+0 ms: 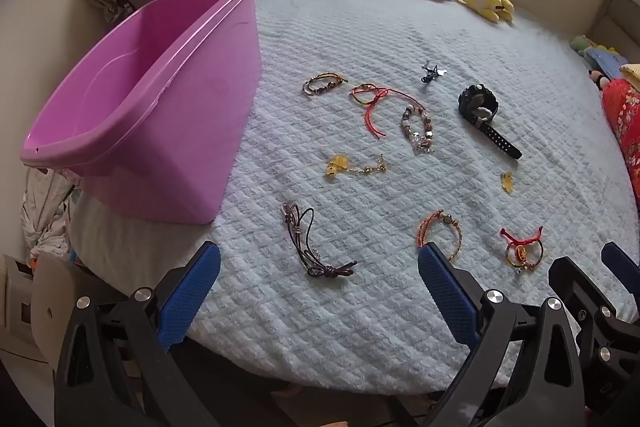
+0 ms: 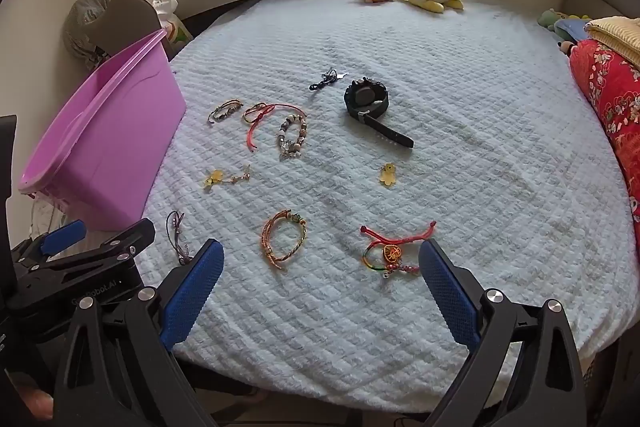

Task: Organize jewelry

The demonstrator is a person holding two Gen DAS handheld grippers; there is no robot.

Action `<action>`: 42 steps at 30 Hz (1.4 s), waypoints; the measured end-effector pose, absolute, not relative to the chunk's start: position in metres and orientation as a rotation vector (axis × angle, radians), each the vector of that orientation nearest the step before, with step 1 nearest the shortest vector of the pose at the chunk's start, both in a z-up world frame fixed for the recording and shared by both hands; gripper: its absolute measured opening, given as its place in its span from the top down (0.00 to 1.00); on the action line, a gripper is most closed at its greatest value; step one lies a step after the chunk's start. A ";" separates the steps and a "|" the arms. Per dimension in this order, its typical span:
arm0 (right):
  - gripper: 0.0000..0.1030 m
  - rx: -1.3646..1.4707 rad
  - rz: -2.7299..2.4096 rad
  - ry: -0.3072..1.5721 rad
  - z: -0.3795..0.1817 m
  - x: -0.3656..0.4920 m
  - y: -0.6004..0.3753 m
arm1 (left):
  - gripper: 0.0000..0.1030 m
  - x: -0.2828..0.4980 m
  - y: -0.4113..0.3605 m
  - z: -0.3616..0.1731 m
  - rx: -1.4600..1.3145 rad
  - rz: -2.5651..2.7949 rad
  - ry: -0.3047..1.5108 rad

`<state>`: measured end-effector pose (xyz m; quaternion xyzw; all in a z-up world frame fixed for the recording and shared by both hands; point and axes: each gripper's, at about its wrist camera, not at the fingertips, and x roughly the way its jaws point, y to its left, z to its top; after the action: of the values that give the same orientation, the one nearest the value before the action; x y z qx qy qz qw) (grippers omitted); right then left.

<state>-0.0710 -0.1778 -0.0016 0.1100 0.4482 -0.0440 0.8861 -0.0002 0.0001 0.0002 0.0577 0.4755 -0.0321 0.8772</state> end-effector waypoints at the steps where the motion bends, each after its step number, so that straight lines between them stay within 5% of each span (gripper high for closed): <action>1: 0.09 0.230 -0.090 0.927 -0.001 -0.071 -0.178 | 0.06 0.000 0.000 0.000 0.120 -0.066 0.991; 42: 0.09 0.239 -0.083 0.931 -0.004 -0.071 -0.179 | 0.06 -0.001 -0.003 0.001 0.115 -0.077 0.989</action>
<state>-0.0714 -0.1787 -0.0036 0.1150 0.4475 -0.0398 0.8860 -0.0014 -0.0030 0.0014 0.0551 0.4742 -0.0370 0.8779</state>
